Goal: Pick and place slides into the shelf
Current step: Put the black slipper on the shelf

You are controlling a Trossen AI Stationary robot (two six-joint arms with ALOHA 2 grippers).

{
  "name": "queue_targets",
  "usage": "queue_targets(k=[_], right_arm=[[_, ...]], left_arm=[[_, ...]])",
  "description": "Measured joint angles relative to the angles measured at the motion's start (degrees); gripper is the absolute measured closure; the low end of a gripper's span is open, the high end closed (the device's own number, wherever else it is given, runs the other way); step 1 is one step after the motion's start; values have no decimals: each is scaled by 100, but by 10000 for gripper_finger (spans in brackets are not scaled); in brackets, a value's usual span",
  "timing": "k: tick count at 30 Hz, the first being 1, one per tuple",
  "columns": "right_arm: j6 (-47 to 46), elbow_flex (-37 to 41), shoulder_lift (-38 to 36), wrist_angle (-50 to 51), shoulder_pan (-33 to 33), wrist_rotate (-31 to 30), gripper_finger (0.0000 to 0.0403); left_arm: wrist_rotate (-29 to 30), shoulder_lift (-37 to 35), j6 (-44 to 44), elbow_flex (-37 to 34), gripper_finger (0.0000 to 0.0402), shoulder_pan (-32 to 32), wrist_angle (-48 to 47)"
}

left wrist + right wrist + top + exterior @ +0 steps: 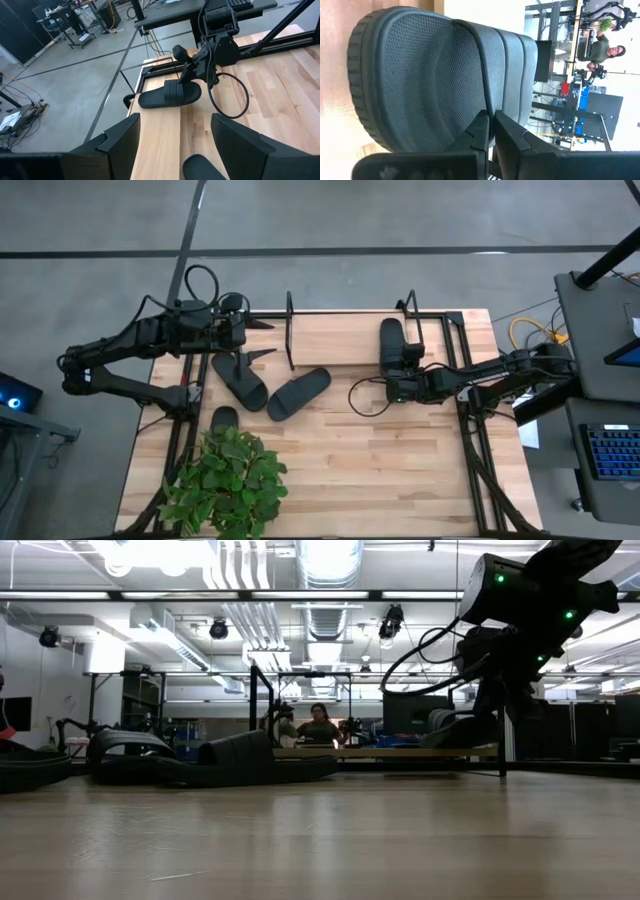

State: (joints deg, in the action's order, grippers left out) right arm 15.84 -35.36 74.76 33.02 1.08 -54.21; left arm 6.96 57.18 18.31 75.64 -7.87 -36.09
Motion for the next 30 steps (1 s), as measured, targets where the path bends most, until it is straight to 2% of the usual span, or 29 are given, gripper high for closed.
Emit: queue_targets(k=[11, 24, 30], right_arm=[[-108, 1, -239, 128, 0, 15, 383], [-192, 1, -271, 157, 0, 83, 281], [-277, 1, -278, 197, 1, 273, 254]], left_arm=[[0, 0, 1, 0, 173, 0, 1], [0, 0, 1, -4, 173, 1, -1], [0, 0, 2, -4, 173, 1, -1]])
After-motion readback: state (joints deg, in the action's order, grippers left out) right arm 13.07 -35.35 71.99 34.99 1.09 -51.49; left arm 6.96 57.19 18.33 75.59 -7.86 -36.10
